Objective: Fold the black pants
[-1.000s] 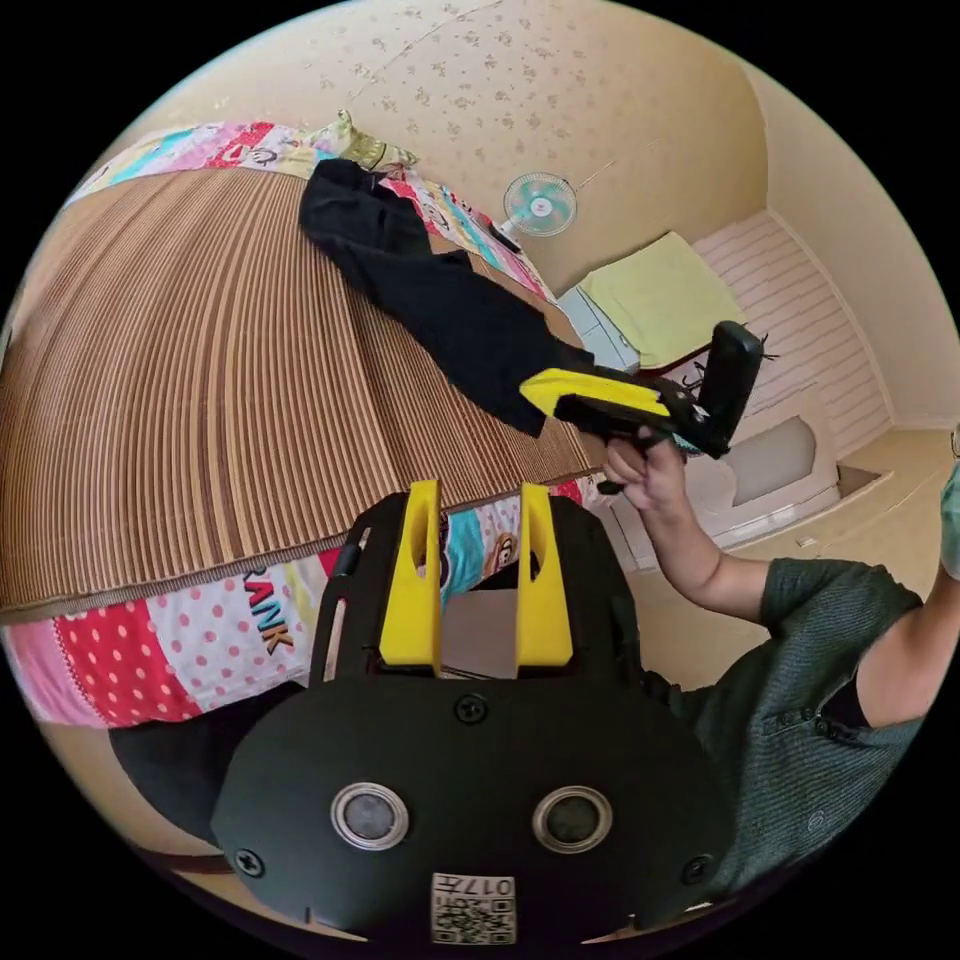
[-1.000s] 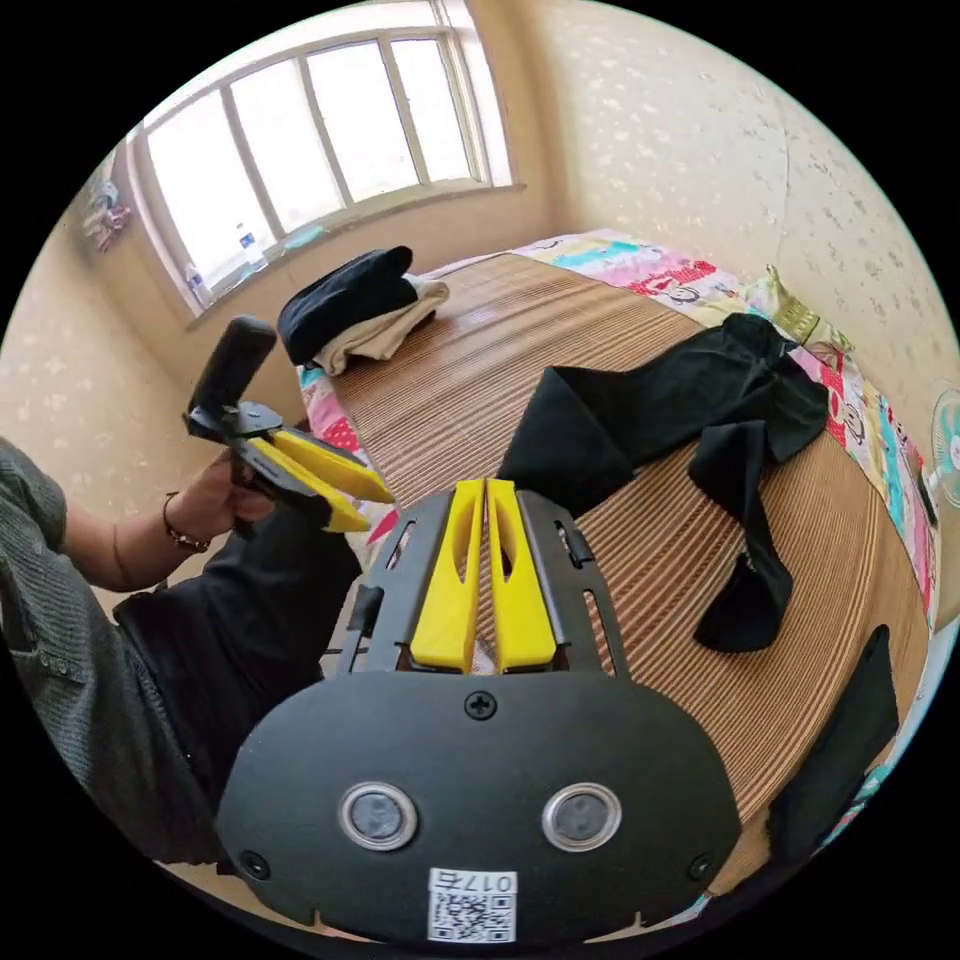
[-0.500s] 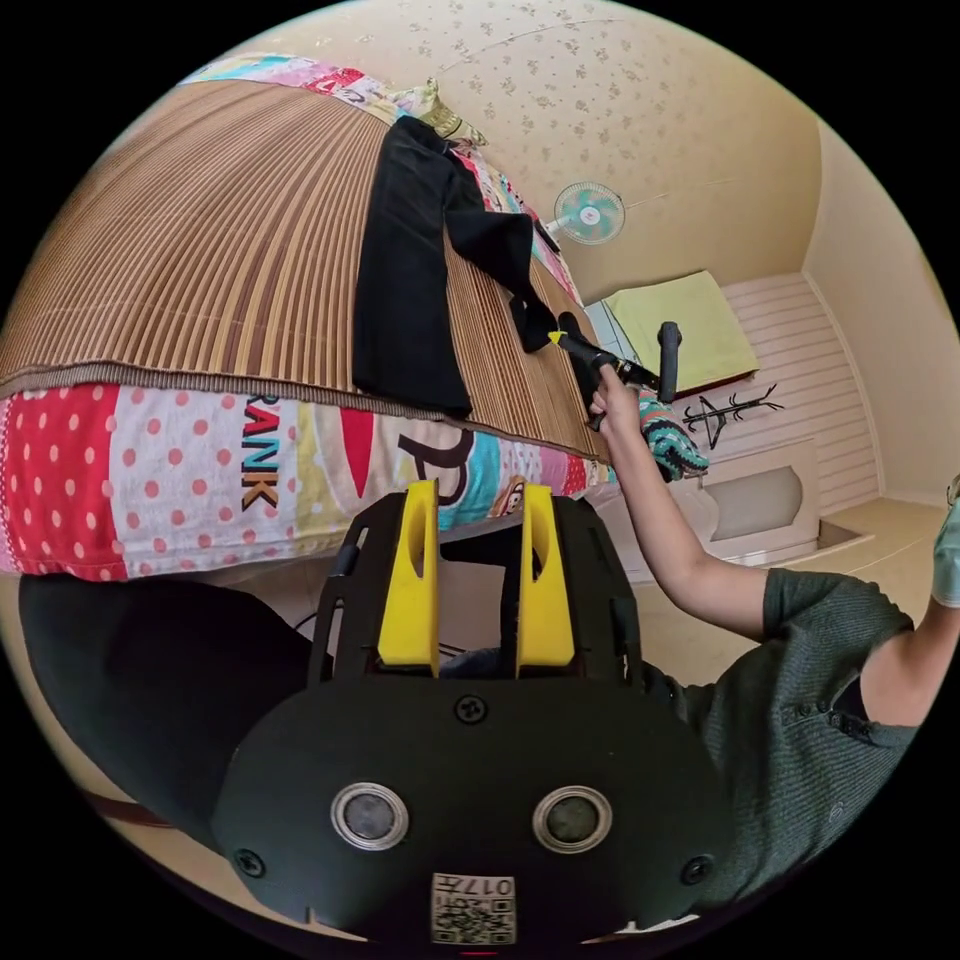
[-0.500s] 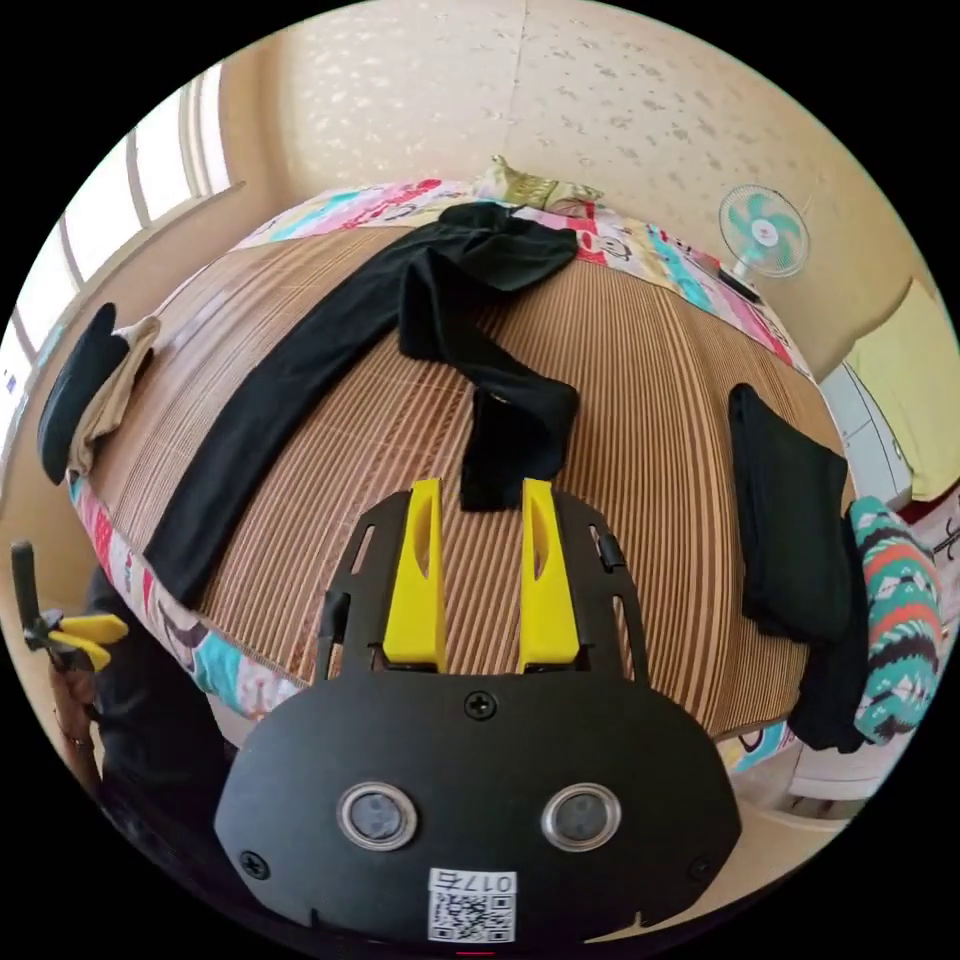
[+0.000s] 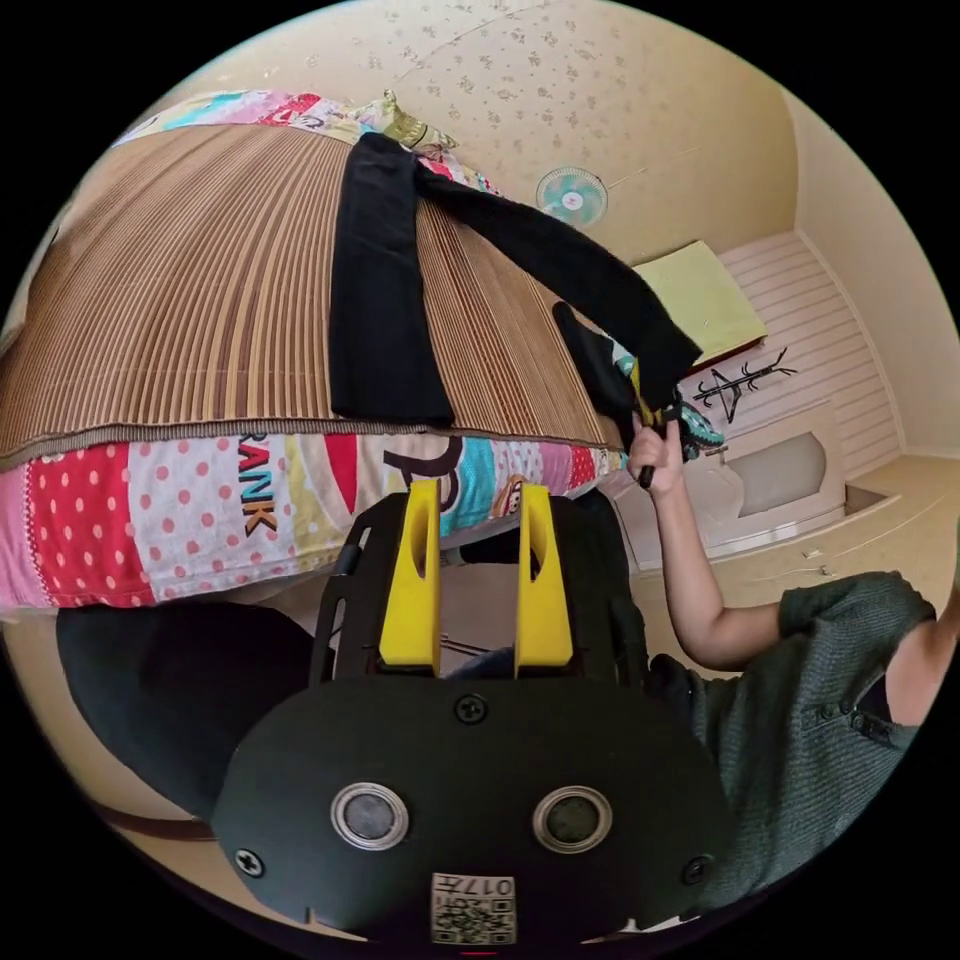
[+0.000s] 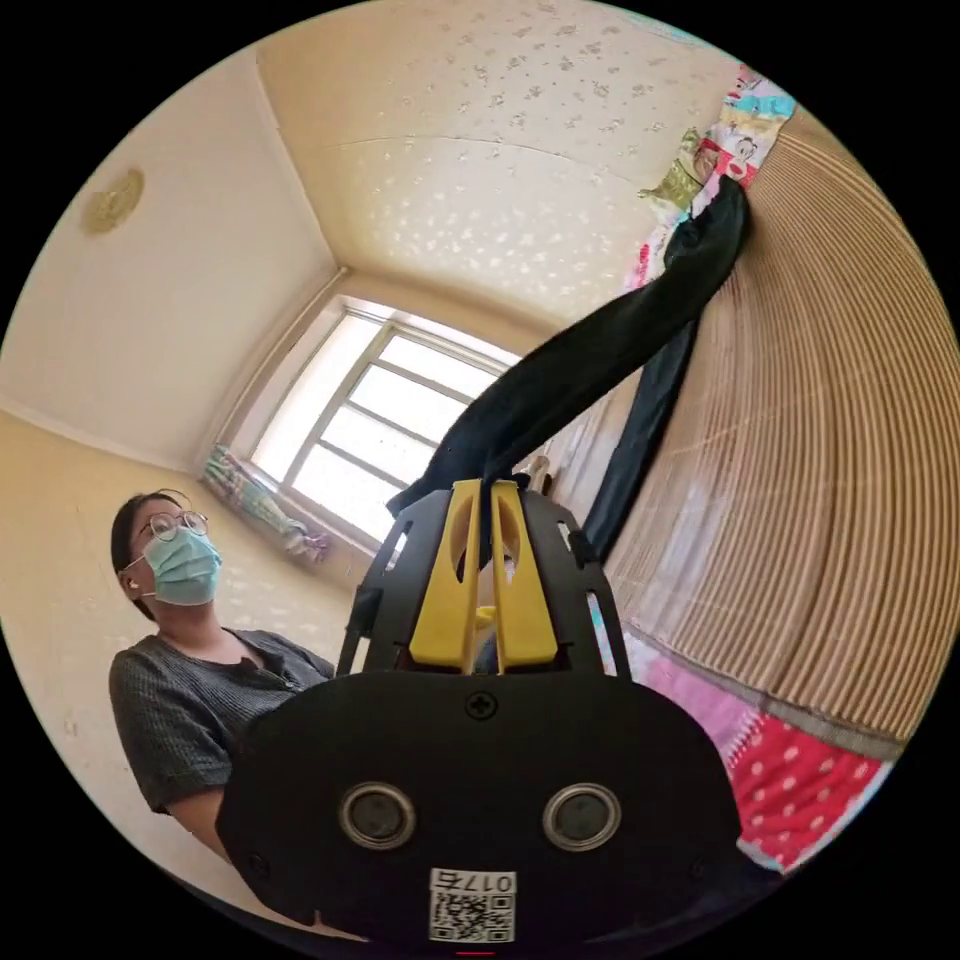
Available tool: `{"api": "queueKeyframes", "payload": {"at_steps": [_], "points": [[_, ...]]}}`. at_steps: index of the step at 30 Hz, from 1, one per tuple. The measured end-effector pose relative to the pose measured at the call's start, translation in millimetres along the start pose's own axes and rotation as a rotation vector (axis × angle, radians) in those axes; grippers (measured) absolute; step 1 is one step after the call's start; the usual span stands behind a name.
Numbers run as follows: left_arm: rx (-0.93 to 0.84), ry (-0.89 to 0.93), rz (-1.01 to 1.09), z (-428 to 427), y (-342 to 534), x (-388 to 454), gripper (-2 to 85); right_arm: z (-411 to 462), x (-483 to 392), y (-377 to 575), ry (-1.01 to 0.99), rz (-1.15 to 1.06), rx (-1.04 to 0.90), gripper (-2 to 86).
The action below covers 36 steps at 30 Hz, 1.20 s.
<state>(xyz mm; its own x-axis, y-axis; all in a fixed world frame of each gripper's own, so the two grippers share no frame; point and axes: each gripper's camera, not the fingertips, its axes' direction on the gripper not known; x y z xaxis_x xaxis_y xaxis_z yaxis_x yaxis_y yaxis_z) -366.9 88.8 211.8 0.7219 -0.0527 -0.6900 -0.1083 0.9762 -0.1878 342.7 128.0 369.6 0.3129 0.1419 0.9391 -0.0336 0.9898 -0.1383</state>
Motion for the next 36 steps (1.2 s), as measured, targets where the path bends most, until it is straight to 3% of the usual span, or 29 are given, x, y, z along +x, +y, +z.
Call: {"api": "queueKeyframes", "payload": {"at_steps": [1, 3, 6, 9, 11, 14, 20, 24, 25, 26, 28, 30, 33, 36], "points": [[0.000, -0.046, 0.001, 0, -9, -1, 11.9, -10, 15, 18, 0.151, 0.090, -0.043, 1.9], [0.029, -0.116, -0.009, -1, -25, -3, 12.6, -23, 31, 37, 0.272, 0.158, -0.086, 1.9], [0.024, -0.178, -0.063, 12, -53, -12, 14.2, -34, 27, 52, 0.327, 0.157, -0.103, 1.9], [-0.091, -0.284, -0.130, 48, -69, -20, 15.5, -34, 18, 62, 0.491, 0.168, -0.142, 2.1], [-0.090, -0.449, -0.107, 59, -64, -5, 11.6, -37, 16, 69, 0.555, 0.179, -0.157, 2.2], [-0.103, -0.509, -0.038, 75, -51, 17, 7.8, -48, 16, 84, 0.542, 0.169, -0.142, 2.3], [-0.146, -0.507, 0.182, 97, -13, 67, 3.1, -62, 33, 105, 0.374, 0.186, -0.146, 1.3], [-0.206, -0.398, 0.353, 90, 25, 106, 1.7, -90, 5, 124, -0.102, -0.090, -0.165, 0.9], [-0.219, -0.337, 0.396, 85, 38, 117, 1.4, -105, -4, 133, -0.121, -0.137, -0.137, 1.1], [-0.251, -0.322, 0.411, 83, 50, 123, 1.2, -112, -6, 137, -0.067, -0.128, -0.129, 1.2], [-0.303, -0.388, 0.379, 87, 65, 123, 1.1, -131, 1, 146, 0.340, 0.048, -0.150, 2.3], [-0.352, -0.467, 0.321, 94, 75, 114, 1.3, -136, 9, 150, 0.507, 0.115, -0.174, 4.4], [-0.287, -0.470, 0.164, 87, 86, 91, 1.0, -132, 21, 147, 0.404, 0.138, -0.182, 10.2], [-0.140, -0.242, 0.111, 60, 87, 81, 2.3, -113, 36, 137, 0.417, 0.180, -0.225, 10.9]]}}
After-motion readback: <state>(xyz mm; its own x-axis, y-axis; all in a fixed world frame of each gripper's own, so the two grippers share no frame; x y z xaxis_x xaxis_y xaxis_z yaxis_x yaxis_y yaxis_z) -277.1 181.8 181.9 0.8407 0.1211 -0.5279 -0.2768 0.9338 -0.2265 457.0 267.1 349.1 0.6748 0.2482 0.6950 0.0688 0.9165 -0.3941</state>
